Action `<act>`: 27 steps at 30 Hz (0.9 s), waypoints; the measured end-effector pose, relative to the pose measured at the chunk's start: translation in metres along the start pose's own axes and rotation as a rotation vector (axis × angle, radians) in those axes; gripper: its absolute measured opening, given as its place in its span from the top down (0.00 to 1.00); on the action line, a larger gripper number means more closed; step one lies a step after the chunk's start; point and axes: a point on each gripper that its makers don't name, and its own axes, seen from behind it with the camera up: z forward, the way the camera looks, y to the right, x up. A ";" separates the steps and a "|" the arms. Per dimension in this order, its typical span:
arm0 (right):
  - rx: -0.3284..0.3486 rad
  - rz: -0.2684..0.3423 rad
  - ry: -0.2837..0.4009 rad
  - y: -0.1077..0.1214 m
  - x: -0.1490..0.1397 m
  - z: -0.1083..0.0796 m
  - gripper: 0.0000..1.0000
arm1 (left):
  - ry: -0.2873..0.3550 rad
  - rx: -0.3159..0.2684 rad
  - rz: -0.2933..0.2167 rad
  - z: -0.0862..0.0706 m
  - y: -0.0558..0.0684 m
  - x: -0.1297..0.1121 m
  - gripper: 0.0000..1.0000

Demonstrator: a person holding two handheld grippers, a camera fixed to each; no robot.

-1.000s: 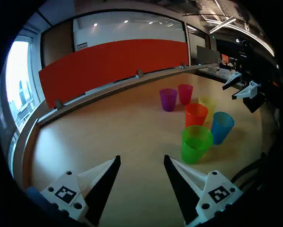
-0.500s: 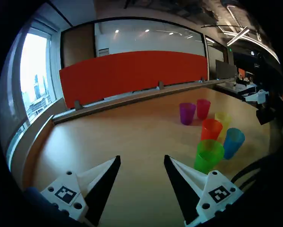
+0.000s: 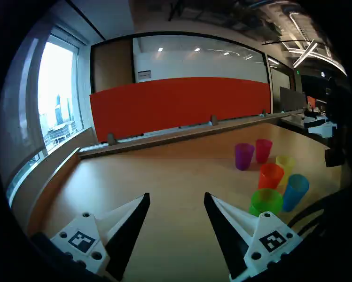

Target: Pour water

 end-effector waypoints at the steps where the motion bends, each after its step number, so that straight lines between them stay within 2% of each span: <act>1: -0.015 0.006 0.014 0.002 0.003 0.000 0.01 | 0.009 0.010 -0.007 -0.001 -0.002 0.002 0.15; 9: -0.125 0.030 0.107 0.020 0.022 0.001 0.01 | 0.072 0.074 -0.060 -0.005 -0.015 0.017 0.15; 18: -0.238 0.042 0.215 0.037 0.044 -0.010 0.01 | 0.140 0.106 -0.091 -0.008 -0.016 0.036 0.15; 27: -0.343 0.017 0.283 0.049 0.053 -0.021 0.01 | 0.194 0.120 -0.133 -0.012 -0.015 0.047 0.15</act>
